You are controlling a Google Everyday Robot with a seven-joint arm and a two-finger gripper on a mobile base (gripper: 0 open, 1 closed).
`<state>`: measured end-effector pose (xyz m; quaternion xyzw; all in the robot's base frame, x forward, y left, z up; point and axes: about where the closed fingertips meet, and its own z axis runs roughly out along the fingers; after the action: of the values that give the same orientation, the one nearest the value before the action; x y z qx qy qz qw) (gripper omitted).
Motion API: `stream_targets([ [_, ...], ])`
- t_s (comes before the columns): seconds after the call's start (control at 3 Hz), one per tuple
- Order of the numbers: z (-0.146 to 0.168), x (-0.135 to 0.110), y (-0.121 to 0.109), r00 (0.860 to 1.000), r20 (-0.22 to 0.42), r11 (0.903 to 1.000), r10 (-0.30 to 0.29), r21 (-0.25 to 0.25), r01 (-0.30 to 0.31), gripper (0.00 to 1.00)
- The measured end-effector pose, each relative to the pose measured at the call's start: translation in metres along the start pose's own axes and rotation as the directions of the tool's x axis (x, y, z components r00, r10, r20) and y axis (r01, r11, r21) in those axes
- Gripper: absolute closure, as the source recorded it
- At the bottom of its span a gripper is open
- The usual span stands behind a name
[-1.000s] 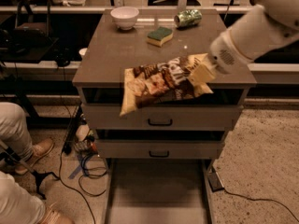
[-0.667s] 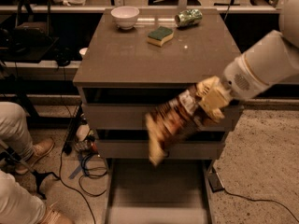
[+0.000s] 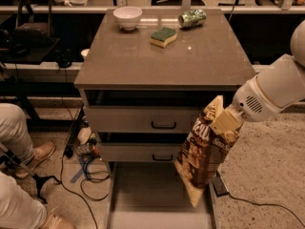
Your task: Place brown chip bag into bottom drawer
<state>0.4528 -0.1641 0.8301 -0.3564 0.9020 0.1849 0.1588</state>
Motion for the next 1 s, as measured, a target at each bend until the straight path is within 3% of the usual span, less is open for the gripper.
stream_targets([
  [0.33, 0.036, 0.007, 0.0, 0.999, -0.03, 0.9976, 0.038, -0.057, -0.04, 1.0],
  [0.67, 0.098, 0.025, 0.0, 0.989, -0.043, 0.9769, 0.14, -0.156, -0.145, 1.0],
  [1.0, 0.175, 0.05, 0.006, 0.959, -0.042, 0.92, 0.281, -0.272, -0.282, 1.0],
])
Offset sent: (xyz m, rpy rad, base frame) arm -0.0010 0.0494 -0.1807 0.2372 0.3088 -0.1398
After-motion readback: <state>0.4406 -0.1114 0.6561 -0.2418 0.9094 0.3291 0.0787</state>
